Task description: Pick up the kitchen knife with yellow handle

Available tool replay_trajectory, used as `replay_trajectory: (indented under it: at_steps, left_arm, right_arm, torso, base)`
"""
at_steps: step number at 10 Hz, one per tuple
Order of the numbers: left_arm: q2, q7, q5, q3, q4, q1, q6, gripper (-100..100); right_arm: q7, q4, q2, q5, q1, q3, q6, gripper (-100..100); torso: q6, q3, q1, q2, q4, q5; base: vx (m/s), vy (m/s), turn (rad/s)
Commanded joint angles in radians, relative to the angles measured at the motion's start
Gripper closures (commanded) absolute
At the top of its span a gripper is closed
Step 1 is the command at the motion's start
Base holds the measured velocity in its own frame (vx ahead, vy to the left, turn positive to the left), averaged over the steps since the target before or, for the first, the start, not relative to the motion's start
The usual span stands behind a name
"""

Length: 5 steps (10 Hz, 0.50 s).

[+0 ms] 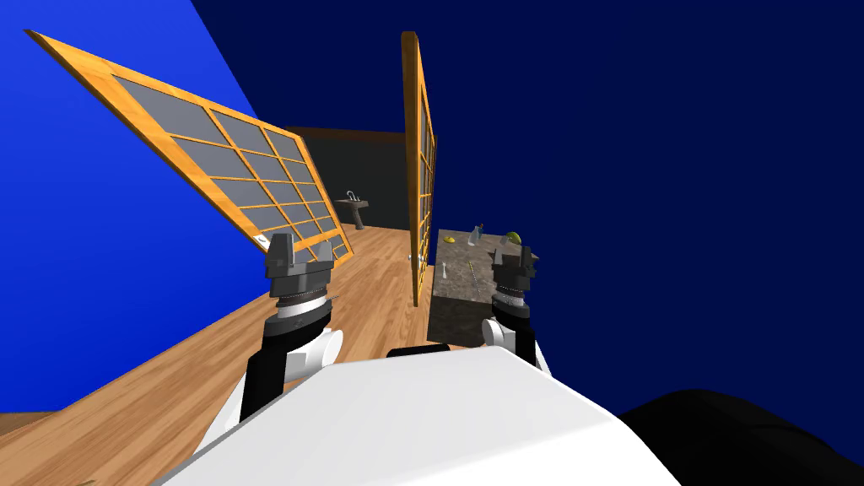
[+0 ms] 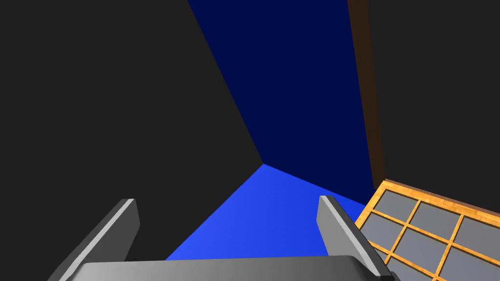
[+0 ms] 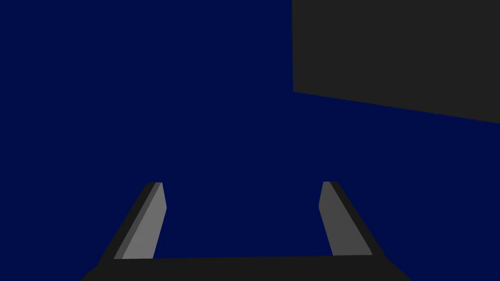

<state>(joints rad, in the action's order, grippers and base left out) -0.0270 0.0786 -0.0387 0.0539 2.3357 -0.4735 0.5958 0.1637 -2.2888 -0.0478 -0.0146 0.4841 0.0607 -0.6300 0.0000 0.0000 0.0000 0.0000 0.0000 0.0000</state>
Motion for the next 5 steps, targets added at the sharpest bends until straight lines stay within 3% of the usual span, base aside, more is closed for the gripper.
replay_trajectory:
  at_steps: [1, 5]
  left_arm:
    - [0.000, 0.000, 0.000, 0.000, 0.000, 0.000, 0.000, 0]
    - [0.000, 0.000, 0.000, 0.000, 0.000, 0.000, 0.000, 0]
  right_arm:
    - [-0.002, 0.005, 0.044, -0.004, 0.009, -0.008, -0.004, -100]
    - [-0.012, 0.030, 0.151, -0.020, 0.043, -0.037, -0.016, -100]
  torso:
    - [0.000, 0.000, 0.000, 0.000, 0.000, 0.000]
    - [0.000, 0.002, 0.009, 0.004, 0.001, 0.002]
  base:
    - [-0.013, 0.036, 0.018]
    - [-0.050, 0.106, 0.023]
